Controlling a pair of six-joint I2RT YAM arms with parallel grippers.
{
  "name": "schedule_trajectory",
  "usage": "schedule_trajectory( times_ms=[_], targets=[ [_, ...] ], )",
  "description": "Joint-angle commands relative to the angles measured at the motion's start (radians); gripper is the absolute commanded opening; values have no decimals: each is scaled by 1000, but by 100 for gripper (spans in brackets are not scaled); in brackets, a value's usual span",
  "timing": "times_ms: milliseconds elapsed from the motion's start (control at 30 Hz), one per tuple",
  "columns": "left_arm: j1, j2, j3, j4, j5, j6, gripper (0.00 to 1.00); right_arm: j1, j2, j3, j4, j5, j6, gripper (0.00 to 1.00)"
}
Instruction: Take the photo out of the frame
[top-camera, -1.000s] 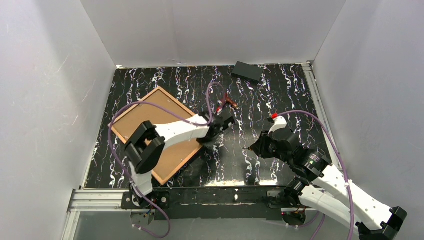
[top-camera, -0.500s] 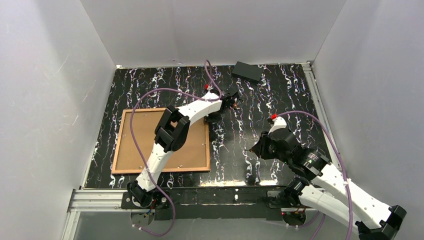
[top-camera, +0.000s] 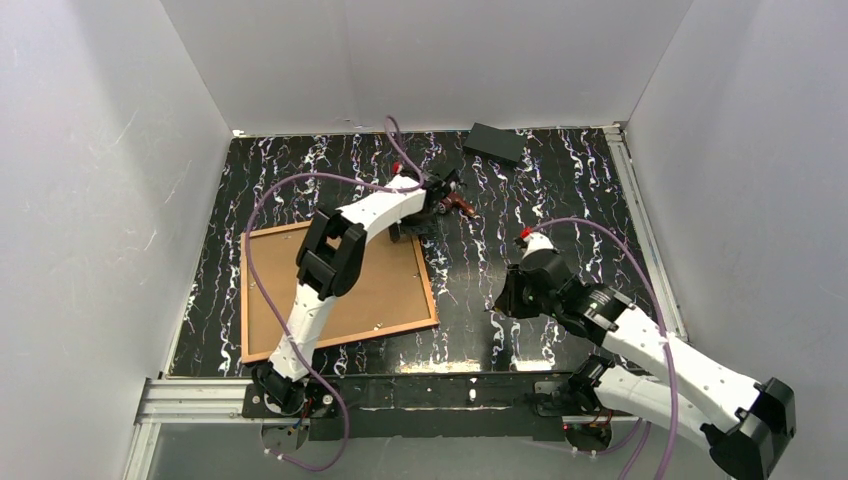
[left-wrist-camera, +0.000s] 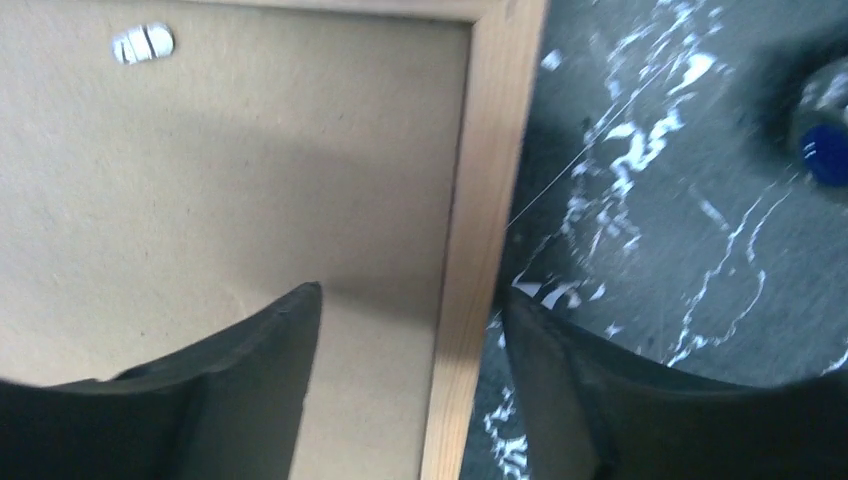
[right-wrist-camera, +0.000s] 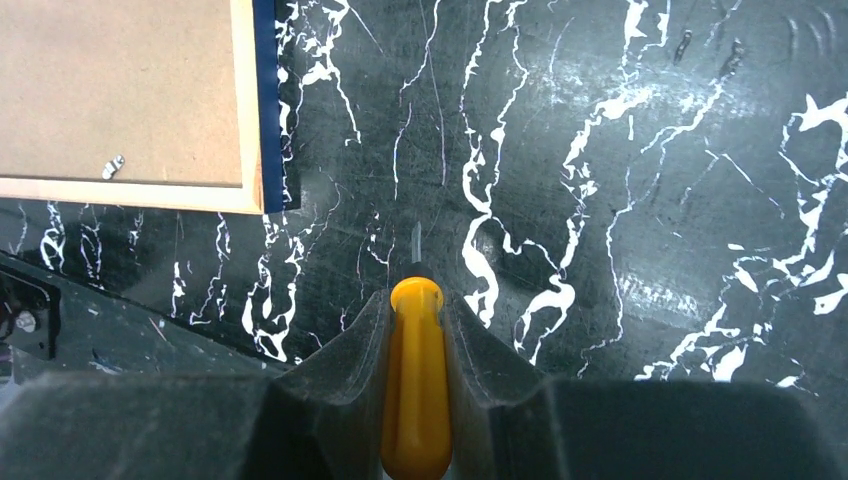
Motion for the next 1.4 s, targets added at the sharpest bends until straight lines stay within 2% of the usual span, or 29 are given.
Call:
schedule_trajectory(
  times_ms=[0,100,333,467,567,733,967,1033,1133,1233,1367],
  targets=[
    [56,-233,-120,-50,266,102,77,3,84,66,95,-37,-31,1],
    [87,-405,-263,-30,428,147,83,4,153,94,124,-48,-46,1],
    [192,-869,-744,-11,729,312,84,27,347,217,159,-44,-61,1],
    [235,-1073,-930,-72,777,421,85,68,452,306,172,-10,-58,1],
    [243,-1194,-1058,-51,795,444,85,97,548,385,167,27,-47,1],
    [244,-1215,-1152,-23,808,458,78,149,709,534,124,134,-21,1],
    [244,-1129,-1143,-40,814,427,64,194,851,673,89,233,-13,1],
    [244,-1094,-1131,-54,827,428,57,200,872,700,71,254,-9,1],
    [244,-1062,-1135,-51,852,423,50,212,876,699,73,271,-9,1],
    [244,-1044,-1148,-35,862,411,47,220,868,685,77,256,-10,1],
    [243,-1022,-1165,-13,866,388,36,225,840,633,124,240,-5,1]
  ],
)
